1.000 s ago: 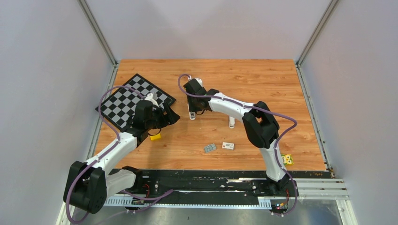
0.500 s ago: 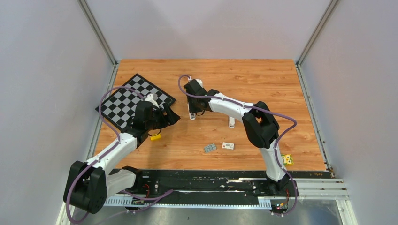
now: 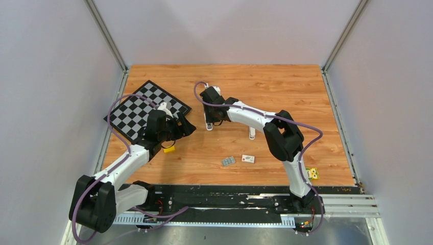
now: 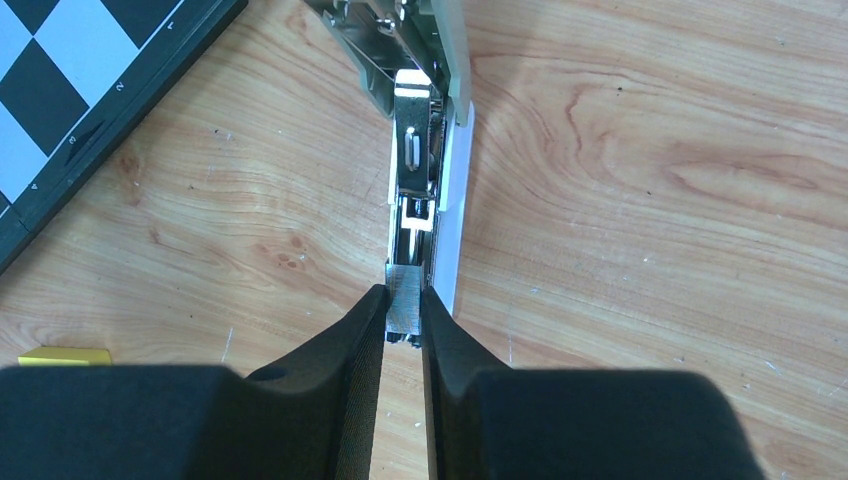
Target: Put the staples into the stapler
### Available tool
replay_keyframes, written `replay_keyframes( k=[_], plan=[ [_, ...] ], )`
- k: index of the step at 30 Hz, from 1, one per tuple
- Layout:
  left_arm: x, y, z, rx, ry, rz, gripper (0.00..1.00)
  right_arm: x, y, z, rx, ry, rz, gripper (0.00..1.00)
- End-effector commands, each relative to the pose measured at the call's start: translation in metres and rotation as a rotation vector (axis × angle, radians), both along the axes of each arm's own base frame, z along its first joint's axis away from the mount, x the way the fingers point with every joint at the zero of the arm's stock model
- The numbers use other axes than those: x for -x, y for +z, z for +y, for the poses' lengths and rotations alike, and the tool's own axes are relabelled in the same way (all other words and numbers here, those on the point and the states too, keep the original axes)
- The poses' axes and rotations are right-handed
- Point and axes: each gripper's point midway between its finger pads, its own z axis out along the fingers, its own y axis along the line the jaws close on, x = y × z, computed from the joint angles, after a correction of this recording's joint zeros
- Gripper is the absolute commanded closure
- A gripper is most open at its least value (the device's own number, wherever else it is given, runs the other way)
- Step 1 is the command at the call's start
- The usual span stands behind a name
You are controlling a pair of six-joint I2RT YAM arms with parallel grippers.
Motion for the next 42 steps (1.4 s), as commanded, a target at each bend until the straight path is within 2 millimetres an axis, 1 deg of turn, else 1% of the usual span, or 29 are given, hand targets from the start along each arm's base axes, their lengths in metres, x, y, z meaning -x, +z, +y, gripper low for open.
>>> replay_keyframes(
  k=[1,10,27,42],
  plan=[
    [0.0003,0.0021,0.0008,0.012,0.002,-0.022,0.19,0.0048,-0.0227,-0.0049,0.028,-0.014,0.046,0.78],
    [0.0001,0.0019,0.001,0.011,0.003,-0.021,0.19,0.0067,-0.0261,-0.0032,0.024,-0.012,0.057,0.78],
    [0.0002,0.0028,0.0007,0.014,0.002,-0.025,0.19,0.0077,-0.032,-0.0086,0.048,-0.021,0.061,0.78],
    [-0.0007,0.0048,0.0001,0.017,0.002,-0.028,0.18,0.0072,-0.0304,-0.0098,0.056,-0.023,0.058,0.76]
  ],
)
